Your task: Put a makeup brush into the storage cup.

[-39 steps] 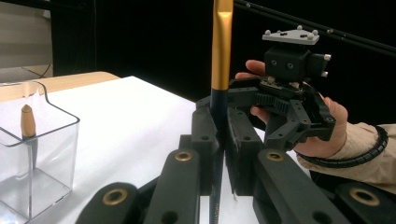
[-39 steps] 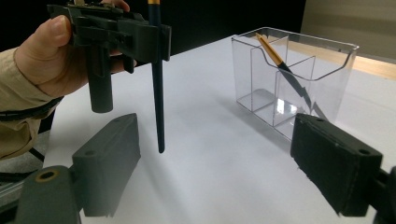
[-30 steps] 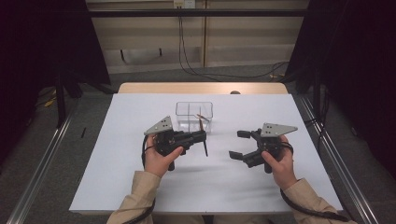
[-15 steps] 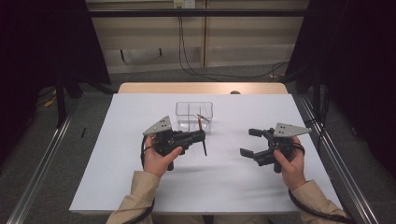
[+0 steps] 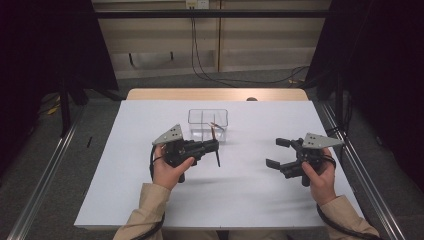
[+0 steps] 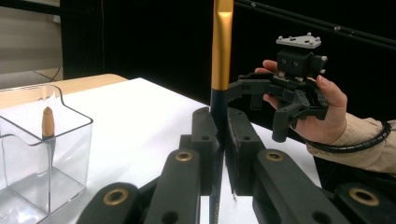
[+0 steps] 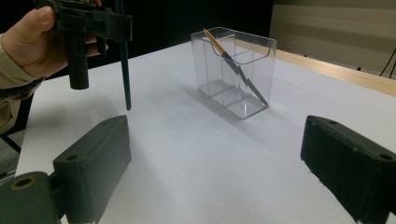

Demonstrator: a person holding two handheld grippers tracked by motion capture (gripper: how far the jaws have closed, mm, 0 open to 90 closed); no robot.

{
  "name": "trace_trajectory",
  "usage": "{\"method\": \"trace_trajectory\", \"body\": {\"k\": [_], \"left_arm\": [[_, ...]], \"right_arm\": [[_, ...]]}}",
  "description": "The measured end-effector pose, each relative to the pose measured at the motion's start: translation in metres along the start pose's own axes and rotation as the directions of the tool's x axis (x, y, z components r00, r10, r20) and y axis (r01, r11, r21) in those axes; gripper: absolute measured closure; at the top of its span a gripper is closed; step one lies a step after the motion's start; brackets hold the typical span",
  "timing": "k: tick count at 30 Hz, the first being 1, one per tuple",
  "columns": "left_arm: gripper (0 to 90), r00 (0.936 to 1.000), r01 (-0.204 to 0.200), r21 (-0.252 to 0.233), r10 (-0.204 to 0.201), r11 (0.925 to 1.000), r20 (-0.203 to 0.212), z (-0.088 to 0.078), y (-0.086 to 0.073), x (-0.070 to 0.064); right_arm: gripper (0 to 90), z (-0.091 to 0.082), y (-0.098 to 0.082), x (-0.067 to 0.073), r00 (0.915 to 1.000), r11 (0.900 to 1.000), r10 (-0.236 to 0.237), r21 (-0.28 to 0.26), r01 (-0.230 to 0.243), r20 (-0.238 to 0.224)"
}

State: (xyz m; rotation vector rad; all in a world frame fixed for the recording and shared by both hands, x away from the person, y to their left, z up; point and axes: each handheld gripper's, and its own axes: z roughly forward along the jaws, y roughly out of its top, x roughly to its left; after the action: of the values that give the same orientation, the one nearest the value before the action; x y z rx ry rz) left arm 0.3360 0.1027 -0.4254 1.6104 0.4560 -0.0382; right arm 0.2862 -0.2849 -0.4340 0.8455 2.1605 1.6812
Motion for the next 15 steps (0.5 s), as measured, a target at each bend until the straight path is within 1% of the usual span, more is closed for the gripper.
{"method": "trace_trajectory", "body": {"k": [5, 7, 8, 10, 15], "left_arm": [[83.4, 1.0, -0.001, 0.002, 0.001, 1.0, -0.002, 0.0, 0.0, 0.0], [83.3, 1.0, -0.005, 0.003, 0.005, 1.0, -0.004, 0.0, 0.0, 0.0], [83.4, 1.0, -0.005, 0.002, 0.005, 1.0, -0.005, 0.0, 0.0, 0.0], [83.3, 1.0, -0.007, 0.003, 0.007, 1.0, -0.005, -0.001, 0.0, 0.0], [83.4, 0.9999, -0.009, 0.005, 0.01, 0.9999, -0.01, -0.001, 0.0, 0.001]], "right_arm": [[7.9, -0.006, -0.003, -0.003, 0.9999, 1.0, 0.001, 0.003, -0.001, 0.017], [7.7, -0.008, -0.003, -0.003, 0.9999, 1.0, 0.005, 0.004, -0.005, 0.016], [7.6, -0.01, -0.004, -0.004, 0.9997, 1.0, 0.001, 0.005, -0.001, 0.024], [7.6, -0.012, -0.005, -0.005, 0.9998, 1.0, 0.006, 0.003, -0.006, 0.022], [7.4, -0.017, -0.007, -0.006, 0.9993, 1.0, 0.002, 0.014, -0.002, 0.038]]}}
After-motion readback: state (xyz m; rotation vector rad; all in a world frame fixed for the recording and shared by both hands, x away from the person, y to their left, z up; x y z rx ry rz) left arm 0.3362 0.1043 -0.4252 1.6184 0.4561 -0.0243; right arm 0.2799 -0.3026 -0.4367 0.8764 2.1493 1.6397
